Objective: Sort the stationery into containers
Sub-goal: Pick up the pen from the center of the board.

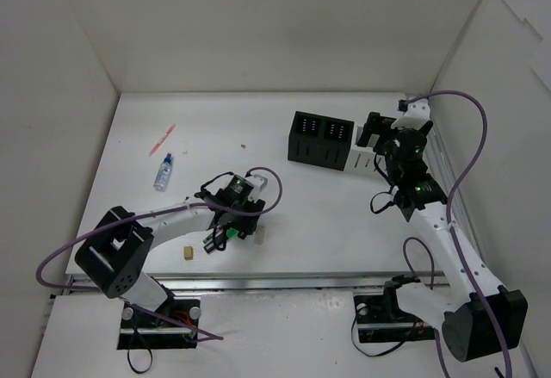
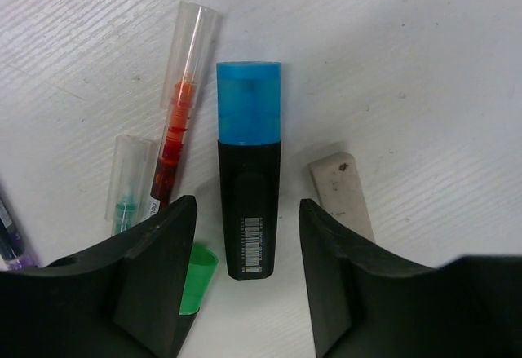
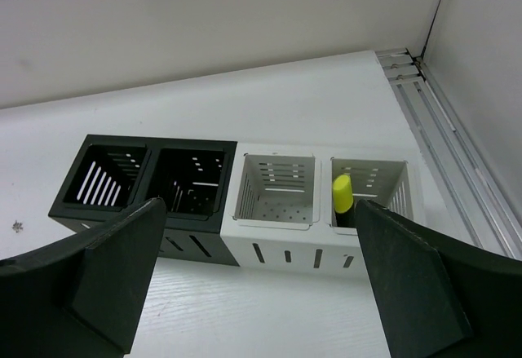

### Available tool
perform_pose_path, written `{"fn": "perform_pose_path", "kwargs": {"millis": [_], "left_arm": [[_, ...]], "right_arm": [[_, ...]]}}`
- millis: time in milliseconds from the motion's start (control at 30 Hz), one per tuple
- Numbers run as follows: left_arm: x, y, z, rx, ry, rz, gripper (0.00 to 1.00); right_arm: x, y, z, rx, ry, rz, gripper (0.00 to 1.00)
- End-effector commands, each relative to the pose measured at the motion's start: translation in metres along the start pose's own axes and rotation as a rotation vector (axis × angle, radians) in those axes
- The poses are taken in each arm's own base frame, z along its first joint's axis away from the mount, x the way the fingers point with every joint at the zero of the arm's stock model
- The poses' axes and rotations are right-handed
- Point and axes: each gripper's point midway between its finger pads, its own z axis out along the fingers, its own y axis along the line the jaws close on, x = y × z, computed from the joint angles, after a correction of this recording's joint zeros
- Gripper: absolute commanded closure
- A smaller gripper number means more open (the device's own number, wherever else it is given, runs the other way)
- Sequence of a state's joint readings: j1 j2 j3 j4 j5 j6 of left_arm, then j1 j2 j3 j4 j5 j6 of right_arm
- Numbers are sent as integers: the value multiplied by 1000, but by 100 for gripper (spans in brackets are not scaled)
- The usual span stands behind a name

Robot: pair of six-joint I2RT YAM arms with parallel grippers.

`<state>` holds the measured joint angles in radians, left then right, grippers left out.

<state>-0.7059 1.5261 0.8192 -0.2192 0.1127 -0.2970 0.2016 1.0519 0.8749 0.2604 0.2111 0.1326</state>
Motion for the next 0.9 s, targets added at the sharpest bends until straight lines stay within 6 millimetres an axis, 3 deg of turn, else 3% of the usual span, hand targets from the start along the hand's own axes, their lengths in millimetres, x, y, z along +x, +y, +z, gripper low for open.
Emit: {"fn": "perform_pose_path", "kwargs": {"millis": [0, 133, 433, 533, 567, 633, 767, 867], "left_arm": [[-30, 1, -9, -34, -87, -14, 52], [-21, -5, -3, 1, -39, -5, 64], [-7, -17, 5, -5, 3, 33, 78], [-6, -17, 5, -16, 8, 36, 100], [-8, -17, 4, -18, 3, 39, 100], [-18, -17, -3, -22, -35, 45, 100], [-54, -18, -31, -32, -171, 87, 100], [-97, -28, -72, 1, -342, 129, 100]], "right_arm": [[-20, 11, 0, -29, -55, -2, 2], [-24, 10, -3, -9, -64, -15, 2], [-25, 0, -18, 40, -61, 12, 2], [-25, -2, -26, 51, -39, 22, 2], [-20, -3, -29, 53, -18, 24, 2], [-20, 6, -37, 4, -6, 56, 2], [6, 30, -48, -132, 93, 107, 2], [25, 64, -54, -293, 176, 158, 2]]}}
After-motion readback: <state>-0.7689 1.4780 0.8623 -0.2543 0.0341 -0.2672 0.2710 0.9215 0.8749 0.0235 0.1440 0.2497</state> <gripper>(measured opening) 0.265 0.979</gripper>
